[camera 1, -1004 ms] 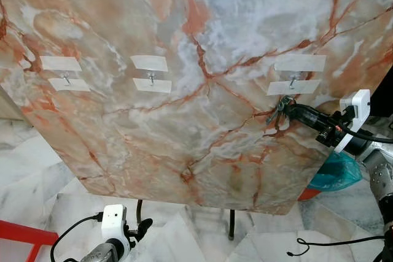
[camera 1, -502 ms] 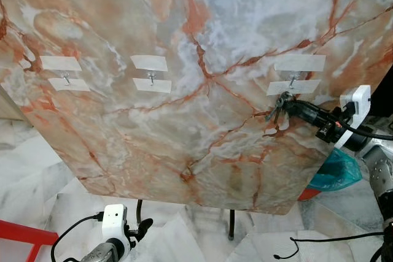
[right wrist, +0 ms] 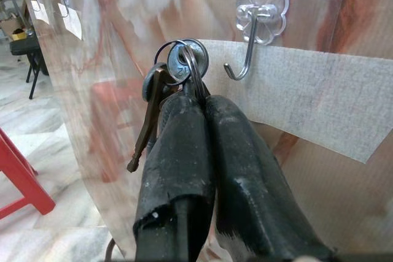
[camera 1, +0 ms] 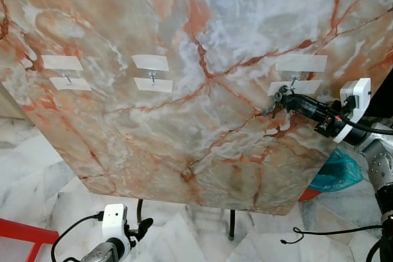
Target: Hang keys on a hook
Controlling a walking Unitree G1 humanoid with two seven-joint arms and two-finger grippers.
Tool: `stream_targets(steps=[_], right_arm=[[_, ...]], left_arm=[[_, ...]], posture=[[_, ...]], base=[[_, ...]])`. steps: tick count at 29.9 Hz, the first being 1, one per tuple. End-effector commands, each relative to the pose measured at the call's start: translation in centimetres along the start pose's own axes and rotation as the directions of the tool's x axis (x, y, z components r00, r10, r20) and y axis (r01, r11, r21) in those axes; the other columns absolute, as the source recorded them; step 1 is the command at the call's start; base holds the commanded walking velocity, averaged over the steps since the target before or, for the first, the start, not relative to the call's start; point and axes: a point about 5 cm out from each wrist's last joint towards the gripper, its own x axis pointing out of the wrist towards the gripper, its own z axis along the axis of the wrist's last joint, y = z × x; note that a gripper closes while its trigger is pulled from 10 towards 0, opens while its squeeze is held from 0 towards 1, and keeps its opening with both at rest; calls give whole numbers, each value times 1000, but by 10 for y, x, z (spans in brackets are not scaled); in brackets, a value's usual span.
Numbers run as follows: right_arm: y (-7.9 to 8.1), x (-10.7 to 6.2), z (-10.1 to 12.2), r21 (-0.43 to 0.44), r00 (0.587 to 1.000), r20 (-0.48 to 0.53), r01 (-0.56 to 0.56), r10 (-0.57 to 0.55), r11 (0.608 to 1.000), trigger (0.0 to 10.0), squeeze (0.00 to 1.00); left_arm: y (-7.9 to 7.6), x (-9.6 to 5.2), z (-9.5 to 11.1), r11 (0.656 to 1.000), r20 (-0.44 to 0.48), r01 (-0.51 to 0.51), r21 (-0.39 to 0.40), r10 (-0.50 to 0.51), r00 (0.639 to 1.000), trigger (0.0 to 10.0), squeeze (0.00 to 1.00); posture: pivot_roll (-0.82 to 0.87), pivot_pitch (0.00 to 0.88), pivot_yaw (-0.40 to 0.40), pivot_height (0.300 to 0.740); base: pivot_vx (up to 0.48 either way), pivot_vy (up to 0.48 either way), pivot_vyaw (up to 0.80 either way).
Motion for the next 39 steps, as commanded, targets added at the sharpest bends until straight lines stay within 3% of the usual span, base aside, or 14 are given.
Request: stream_targets(steps=[1, 39], right_arm=[[-2, 1, 6, -20, 1000, 12, -4, 5, 1000, 10000, 0], [-10, -2, 11, -17, 998, 33, 45, -45, 999, 10000, 0]], left_arm=[[3, -2, -3, 1000, -24, -3, 2, 3, 1000, 10000, 0], [4, -1, 0, 1000, -15, 5, 9, -4, 1000, 10000, 0]], posture=[[61, 67, 52, 740], [66, 57, 59, 740]], base=[[0, 0, 0], [0, 0, 0]])
